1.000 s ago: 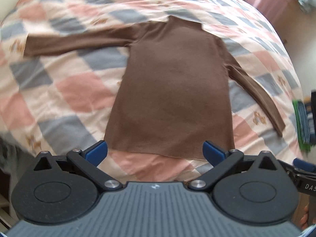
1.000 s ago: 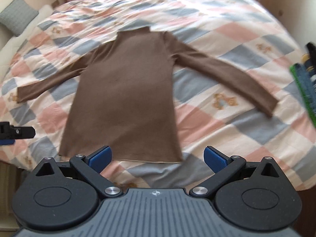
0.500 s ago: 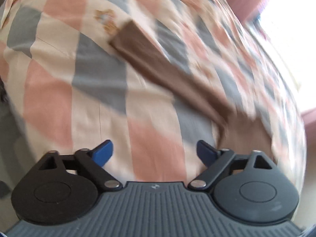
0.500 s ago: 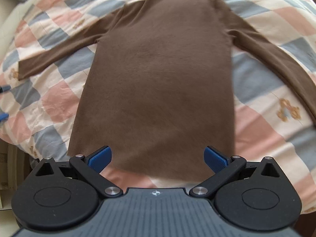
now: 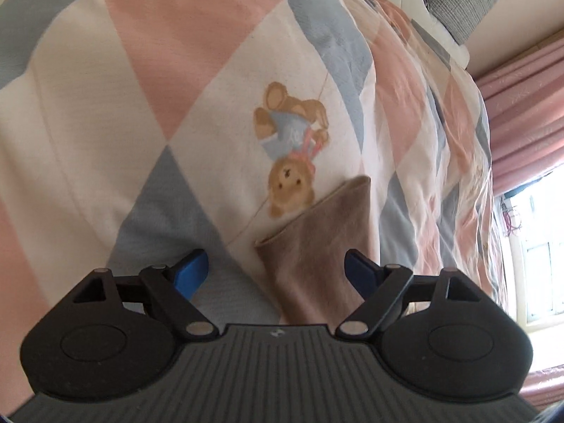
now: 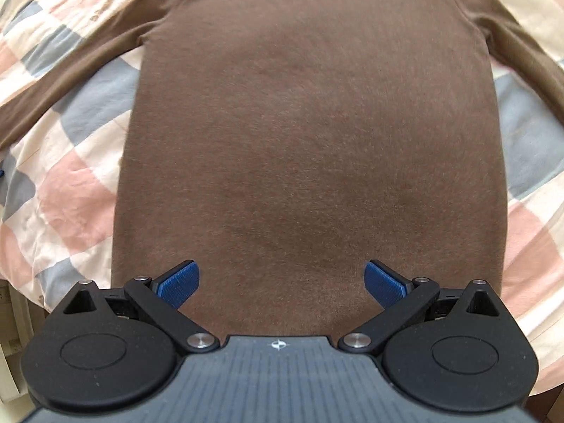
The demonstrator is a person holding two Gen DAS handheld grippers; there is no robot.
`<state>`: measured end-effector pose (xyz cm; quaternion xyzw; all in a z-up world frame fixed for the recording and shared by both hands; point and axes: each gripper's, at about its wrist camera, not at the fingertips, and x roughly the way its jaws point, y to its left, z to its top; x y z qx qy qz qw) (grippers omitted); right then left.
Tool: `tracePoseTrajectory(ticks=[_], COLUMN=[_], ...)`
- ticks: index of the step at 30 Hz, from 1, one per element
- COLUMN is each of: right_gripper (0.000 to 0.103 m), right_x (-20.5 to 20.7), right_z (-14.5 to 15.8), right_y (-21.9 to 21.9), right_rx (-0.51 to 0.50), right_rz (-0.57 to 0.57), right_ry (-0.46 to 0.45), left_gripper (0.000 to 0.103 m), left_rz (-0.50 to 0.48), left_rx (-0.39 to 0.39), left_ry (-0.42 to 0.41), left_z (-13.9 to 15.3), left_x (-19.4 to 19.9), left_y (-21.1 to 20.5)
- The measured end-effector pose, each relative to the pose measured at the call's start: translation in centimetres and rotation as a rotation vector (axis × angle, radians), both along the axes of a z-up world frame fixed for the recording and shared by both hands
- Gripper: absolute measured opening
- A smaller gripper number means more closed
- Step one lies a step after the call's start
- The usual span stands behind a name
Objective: Fold clothes
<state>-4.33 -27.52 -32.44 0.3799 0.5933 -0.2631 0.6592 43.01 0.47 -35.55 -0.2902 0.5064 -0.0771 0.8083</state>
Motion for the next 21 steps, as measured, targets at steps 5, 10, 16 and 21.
tracePoseTrajectory(ticks=[5, 10, 16, 21], right_gripper=[0.102, 0.102, 0.102, 0.098], right_x=[-1.1, -3.2, -7.9, -13.8], right_z=[-1.0, -0.6, 1.4, 1.7], right_y=[-1.2, -3.9, -9.3, -14.7], right_rx=[0.005, -0.016, -0.109, -0.176], right_rz=[-0.020, -0.081, -0.198, -0.390], right_ry=[-0.009, -0.075, -0.170, -0.264], left_gripper=[0.003, 0.003, 0.008, 0.020], left_rz=[-0.090, -0.363, -0.852, -1.048], left_rx=[-0.007, -0.160, -0.408, -0.454], left_ry=[-0.095, -0.256, -0.341, -0.195], left_z=[1.6, 8.4, 11.6, 3.9], left_x=[-1.0, -7.6, -22.6, -33.7], left_y=[-2.6, -10.4, -25.9, -35.1])
